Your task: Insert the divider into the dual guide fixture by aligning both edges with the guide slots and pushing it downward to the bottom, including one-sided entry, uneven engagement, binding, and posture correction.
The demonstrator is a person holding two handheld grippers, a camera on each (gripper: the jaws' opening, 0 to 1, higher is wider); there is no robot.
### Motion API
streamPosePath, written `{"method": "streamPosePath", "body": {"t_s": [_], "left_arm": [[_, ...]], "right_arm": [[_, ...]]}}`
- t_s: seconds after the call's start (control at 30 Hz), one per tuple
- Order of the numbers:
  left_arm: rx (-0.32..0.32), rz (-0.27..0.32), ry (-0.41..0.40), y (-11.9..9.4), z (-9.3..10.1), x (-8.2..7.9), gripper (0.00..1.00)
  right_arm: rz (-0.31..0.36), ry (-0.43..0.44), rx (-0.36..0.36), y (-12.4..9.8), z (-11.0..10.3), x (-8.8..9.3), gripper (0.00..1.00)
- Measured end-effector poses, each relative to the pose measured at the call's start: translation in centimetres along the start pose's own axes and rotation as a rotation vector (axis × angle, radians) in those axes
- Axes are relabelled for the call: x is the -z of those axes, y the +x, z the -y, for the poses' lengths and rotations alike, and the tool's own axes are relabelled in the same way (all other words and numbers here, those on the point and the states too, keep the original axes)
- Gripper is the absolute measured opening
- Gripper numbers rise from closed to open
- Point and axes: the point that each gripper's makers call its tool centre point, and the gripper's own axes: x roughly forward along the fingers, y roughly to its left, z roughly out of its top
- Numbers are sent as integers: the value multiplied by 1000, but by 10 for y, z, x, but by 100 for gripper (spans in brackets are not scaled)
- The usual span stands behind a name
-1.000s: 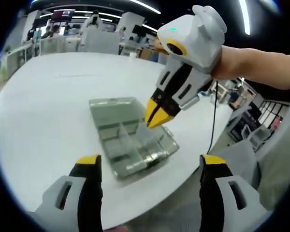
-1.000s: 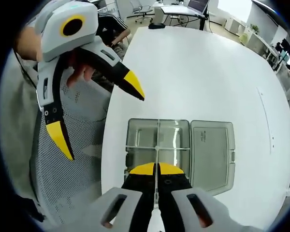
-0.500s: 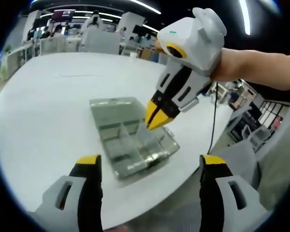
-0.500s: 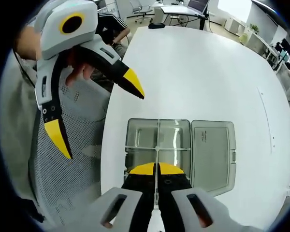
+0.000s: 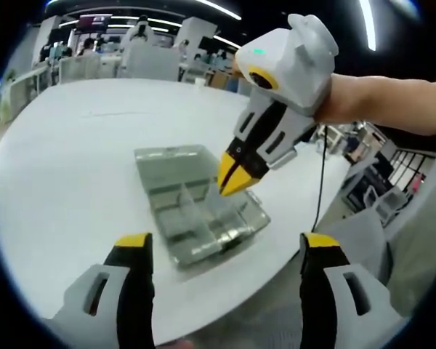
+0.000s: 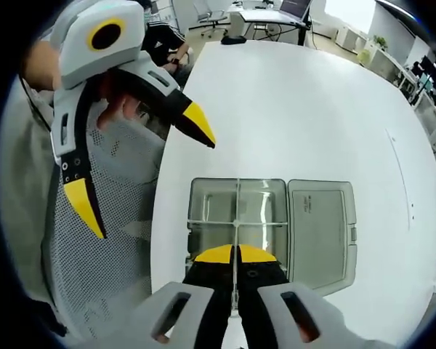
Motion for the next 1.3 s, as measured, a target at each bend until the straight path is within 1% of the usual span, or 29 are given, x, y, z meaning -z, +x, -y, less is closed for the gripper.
{"method": "streamPosePath", "body": {"t_s": [1.3], "left_arm": [[-7,-6,-8,0,-2,4,80]], "right_arm": [[-13,12,-8,14,1,5,0]]}}
